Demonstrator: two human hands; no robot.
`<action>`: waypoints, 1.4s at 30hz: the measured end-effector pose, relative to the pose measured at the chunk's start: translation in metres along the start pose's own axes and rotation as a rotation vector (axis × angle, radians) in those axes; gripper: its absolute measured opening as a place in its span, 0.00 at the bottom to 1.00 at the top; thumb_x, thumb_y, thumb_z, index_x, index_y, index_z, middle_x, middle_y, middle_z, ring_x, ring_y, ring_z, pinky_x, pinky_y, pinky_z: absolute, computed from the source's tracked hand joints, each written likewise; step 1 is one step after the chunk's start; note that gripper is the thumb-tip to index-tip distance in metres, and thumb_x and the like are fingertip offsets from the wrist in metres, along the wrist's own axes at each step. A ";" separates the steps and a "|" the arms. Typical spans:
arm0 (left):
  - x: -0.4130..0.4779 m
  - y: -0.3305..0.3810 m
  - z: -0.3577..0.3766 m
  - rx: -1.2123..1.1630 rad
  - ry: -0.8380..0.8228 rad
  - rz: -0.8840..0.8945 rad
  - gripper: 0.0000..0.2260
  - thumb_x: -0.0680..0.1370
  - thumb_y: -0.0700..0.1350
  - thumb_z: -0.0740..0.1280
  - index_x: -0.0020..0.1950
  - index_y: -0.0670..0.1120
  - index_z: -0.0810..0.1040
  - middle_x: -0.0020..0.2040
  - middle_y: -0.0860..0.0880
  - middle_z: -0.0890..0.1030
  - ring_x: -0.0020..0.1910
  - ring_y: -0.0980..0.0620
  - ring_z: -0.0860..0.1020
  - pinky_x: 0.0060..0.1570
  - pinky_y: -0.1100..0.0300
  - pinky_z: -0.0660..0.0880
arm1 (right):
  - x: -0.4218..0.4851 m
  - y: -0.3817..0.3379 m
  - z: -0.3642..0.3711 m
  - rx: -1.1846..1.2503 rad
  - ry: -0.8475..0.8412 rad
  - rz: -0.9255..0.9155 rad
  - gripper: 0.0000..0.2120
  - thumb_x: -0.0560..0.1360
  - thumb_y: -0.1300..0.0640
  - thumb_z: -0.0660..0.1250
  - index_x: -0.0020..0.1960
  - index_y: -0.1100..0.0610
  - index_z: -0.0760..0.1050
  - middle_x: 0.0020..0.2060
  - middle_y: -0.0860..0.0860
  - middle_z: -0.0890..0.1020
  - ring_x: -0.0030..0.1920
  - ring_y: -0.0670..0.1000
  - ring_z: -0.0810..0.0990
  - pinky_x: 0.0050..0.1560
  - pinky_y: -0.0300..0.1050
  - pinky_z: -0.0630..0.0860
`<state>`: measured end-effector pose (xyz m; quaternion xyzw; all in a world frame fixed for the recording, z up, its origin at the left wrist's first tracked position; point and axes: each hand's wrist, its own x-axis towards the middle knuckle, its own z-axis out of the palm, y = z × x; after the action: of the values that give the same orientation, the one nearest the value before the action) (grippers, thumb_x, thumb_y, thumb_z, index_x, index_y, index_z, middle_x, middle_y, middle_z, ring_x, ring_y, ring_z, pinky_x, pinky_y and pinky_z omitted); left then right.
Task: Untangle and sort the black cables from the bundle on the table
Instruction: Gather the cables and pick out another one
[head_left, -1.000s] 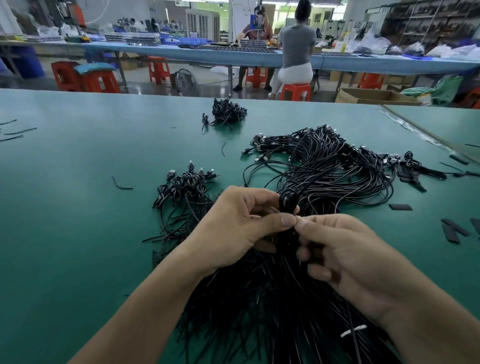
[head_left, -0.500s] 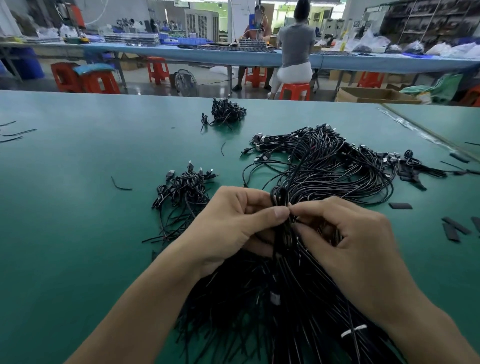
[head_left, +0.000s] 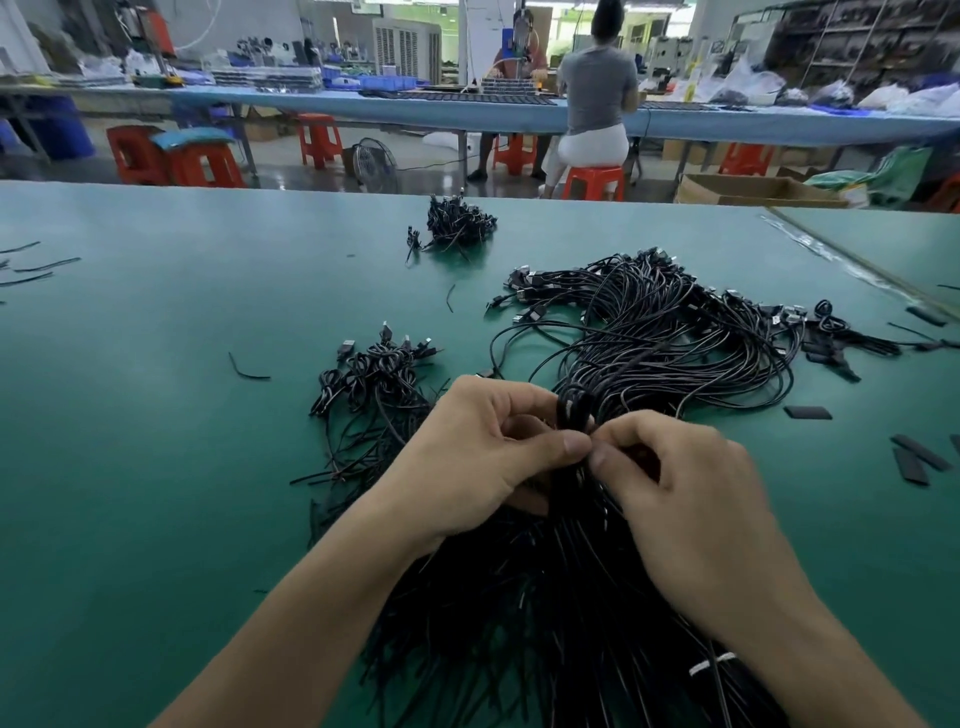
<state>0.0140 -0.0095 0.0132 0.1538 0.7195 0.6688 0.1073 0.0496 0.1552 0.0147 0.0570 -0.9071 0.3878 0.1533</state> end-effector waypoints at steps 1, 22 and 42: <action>0.000 -0.001 0.000 0.025 -0.011 0.009 0.03 0.76 0.39 0.73 0.48 0.46 0.85 0.35 0.49 0.82 0.35 0.55 0.81 0.35 0.58 0.82 | 0.003 0.001 -0.003 0.091 -0.085 0.119 0.09 0.75 0.54 0.70 0.36 0.50 0.81 0.28 0.43 0.79 0.29 0.42 0.76 0.30 0.33 0.69; -0.004 0.010 -0.004 -0.229 -0.093 -0.135 0.05 0.69 0.47 0.73 0.37 0.45 0.84 0.35 0.46 0.83 0.31 0.53 0.81 0.31 0.58 0.82 | 0.008 0.016 -0.015 -0.125 0.058 -0.508 0.09 0.73 0.60 0.69 0.51 0.53 0.84 0.44 0.43 0.82 0.45 0.41 0.80 0.49 0.34 0.75; 0.001 0.001 -0.004 0.153 0.028 0.191 0.08 0.74 0.41 0.75 0.50 0.52 0.86 0.40 0.51 0.85 0.38 0.54 0.81 0.42 0.59 0.79 | 0.003 0.005 -0.005 0.114 0.025 -0.159 0.07 0.76 0.58 0.70 0.42 0.47 0.83 0.34 0.42 0.81 0.37 0.40 0.78 0.37 0.30 0.70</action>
<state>0.0119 -0.0125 0.0149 0.2200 0.7519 0.6212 0.0212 0.0465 0.1629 0.0156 0.1325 -0.8741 0.4262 0.1916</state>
